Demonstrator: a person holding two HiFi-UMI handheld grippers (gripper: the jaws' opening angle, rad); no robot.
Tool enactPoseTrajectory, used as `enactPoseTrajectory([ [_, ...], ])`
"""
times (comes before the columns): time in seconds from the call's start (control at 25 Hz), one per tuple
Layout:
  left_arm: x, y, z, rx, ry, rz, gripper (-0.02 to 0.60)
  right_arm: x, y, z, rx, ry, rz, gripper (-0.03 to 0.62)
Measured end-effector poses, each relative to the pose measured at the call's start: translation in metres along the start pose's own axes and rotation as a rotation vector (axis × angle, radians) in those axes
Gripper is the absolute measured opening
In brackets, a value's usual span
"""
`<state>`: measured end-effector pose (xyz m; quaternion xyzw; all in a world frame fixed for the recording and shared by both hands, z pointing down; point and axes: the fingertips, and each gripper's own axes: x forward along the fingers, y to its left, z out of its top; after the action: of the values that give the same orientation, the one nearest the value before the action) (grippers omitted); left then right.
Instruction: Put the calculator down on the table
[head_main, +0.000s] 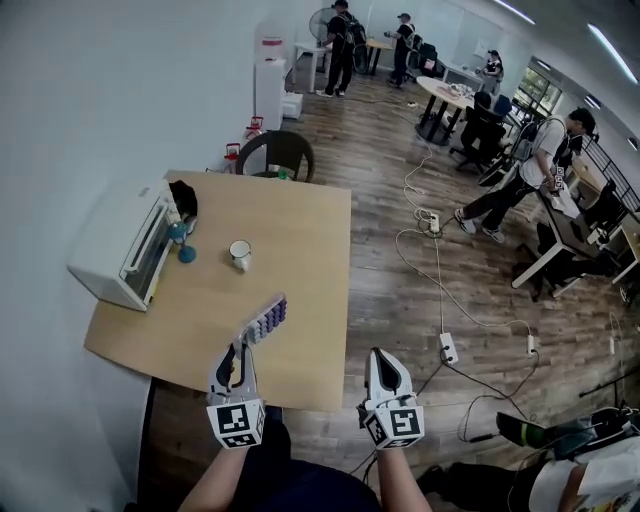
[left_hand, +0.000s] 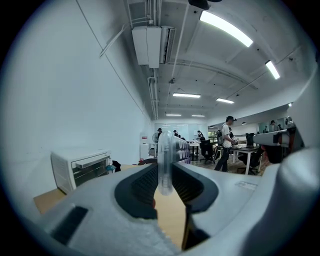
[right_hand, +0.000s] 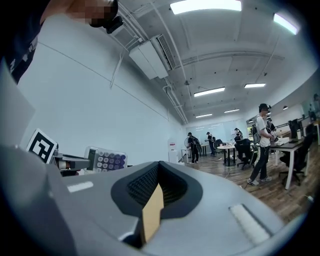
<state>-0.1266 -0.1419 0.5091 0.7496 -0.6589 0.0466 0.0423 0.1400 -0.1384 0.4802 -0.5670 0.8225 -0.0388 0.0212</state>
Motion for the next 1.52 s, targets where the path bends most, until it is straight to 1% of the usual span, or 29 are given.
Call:
enactPoseTrajectory([
  [0.12, 0.050, 0.010, 0.013, 0.012, -0.002, -0.034, 0.086, 0.046, -0.012, 0.007, -0.013, 0.000, -0.037, 0.012],
  [0.24, 0.098, 0.017, 0.021, 0.004, 0.002, -0.065, 0.086, 0.084, -0.021, 0.012, -0.043, -0.005, -0.072, 0.012],
  [0.4, 0.147, 0.015, 0.015, 0.003, 0.038, -0.085, 0.086, 0.114, -0.034, 0.010, -0.062, 0.004, -0.092, 0.012],
  [0.52, 0.170, 0.008, 0.010, 0.005, 0.051, -0.086, 0.086, 0.130, -0.053, 0.007, -0.097, 0.015, -0.103, 0.012],
  [0.72, 0.198, 0.000, 0.001, -0.009, 0.066, -0.060, 0.086, 0.154, -0.071, -0.002, -0.090, 0.018, -0.075, 0.012],
  [0.92, 0.209, -0.008, -0.010, -0.057, 0.102, -0.044, 0.086, 0.165, -0.084, -0.002, -0.082, 0.022, -0.054, 0.012],
  [1.0, 0.215, -0.008, -0.017, -0.105, 0.125, -0.044, 0.086, 0.169, -0.088, -0.004, -0.074, 0.028, -0.054, 0.012],
  [1.04, 0.218, -0.008, -0.022, -0.160, 0.144, -0.046, 0.086, 0.171, -0.090, -0.006, -0.071, 0.032, -0.055, 0.012],
  [1.08, 0.222, -0.008, -0.030, -0.242, 0.168, -0.046, 0.086, 0.172, -0.092, -0.007, -0.070, 0.036, -0.055, 0.012],
  [1.12, 0.225, -0.006, -0.041, -0.357, 0.198, -0.044, 0.086, 0.173, -0.093, -0.008, -0.069, 0.038, -0.055, 0.012],
  [1.16, 0.228, -0.004, -0.055, -0.504, 0.231, -0.036, 0.086, 0.175, -0.093, -0.009, -0.067, 0.041, -0.055, 0.012],
  [1.2, 0.230, -0.001, -0.072, -0.674, 0.266, -0.018, 0.086, 0.176, -0.093, -0.011, -0.064, 0.043, -0.054, 0.012],
  [1.28, 0.232, 0.005, -0.109, -1.019, 0.327, 0.051, 0.086, 0.180, -0.091, -0.015, -0.059, 0.049, -0.053, 0.012],
  [1.32, 0.233, 0.007, -0.126, -1.151, 0.350, 0.094, 0.086, 0.181, -0.090, -0.017, -0.059, 0.053, -0.053, 0.012],
  [1.36, 0.232, 0.009, -0.140, -1.236, 0.366, 0.135, 0.086, 0.182, -0.089, -0.017, -0.059, 0.057, -0.052, 0.012],
  [1.4, 0.231, 0.010, -0.152, -1.283, 0.375, 0.167, 0.087, 0.183, -0.089, -0.018, -0.060, 0.060, -0.051, 0.012],
  [1.52, 0.225, 0.009, -0.175, -1.353, 0.377, 0.220, 0.086, 0.182, -0.089, -0.019, -0.062, 0.065, -0.047, 0.012],
])
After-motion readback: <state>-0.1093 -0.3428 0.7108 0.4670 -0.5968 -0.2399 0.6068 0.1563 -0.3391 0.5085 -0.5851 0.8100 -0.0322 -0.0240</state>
